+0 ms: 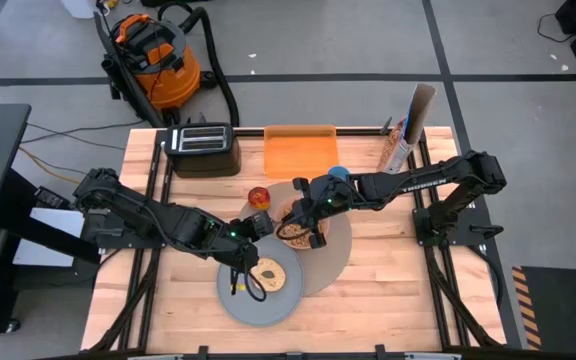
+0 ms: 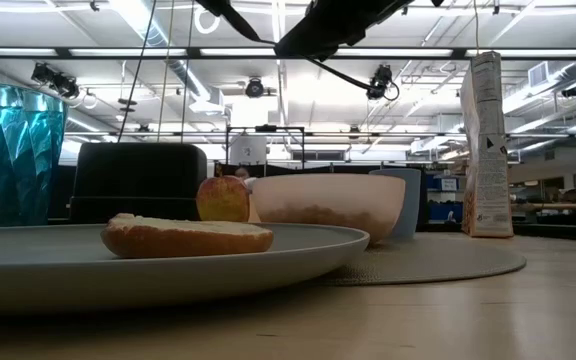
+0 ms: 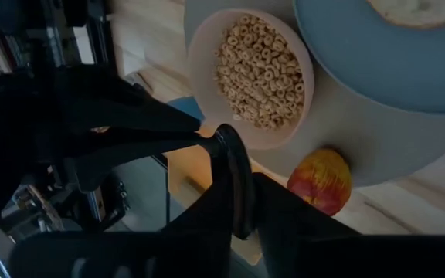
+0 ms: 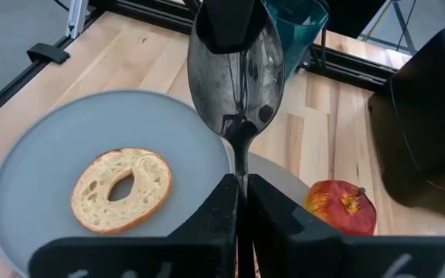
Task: Arrange a breakfast setting
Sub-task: Put the black spoon on the gray placemat to the right of the pink bowl
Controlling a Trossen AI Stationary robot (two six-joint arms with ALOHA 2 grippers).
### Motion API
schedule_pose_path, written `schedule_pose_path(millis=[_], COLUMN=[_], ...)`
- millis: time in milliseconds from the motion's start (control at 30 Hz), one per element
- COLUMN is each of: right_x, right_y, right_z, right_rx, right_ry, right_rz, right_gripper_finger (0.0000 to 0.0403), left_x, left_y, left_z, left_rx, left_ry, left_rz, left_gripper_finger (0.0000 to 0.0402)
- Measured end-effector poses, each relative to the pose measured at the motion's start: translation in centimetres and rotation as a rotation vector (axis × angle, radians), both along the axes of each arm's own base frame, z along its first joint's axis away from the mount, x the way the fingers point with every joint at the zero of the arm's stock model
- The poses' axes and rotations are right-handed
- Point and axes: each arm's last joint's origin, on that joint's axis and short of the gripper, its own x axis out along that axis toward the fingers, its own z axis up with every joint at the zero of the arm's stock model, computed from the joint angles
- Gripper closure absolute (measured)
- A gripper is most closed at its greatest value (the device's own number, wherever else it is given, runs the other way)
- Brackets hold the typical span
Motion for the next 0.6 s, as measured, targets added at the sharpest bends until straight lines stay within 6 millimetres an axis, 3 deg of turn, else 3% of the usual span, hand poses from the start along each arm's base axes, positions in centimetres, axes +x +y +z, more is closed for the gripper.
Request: schedule_pose_path(millis=[333,467,600], right_x=[-0.5,-2.0,-3.9], right_y=[0.0,0.0,0.0], right_z=[0.6,2.0,2.4], right_rx=[0.079,0.190,0.371], right_ry=[-0.002,0.017,0.102], right_rz=[-0.103,-0.243,-0.447], right_gripper_finger=[0.0380,0.0380,0.0380], left_x=[-0.5,-2.2,-4.5], left_y=[-0.1,0.5,1.5], left_z=[0.7,2.3,4.2], left_rx=[0.009,0.013,-0.100], left_ry=[-0.104,-0.219,-0.359], left_rz=[0.104,0.223,0.358], left_gripper_finger=[0.0241,0.0205,0.0184])
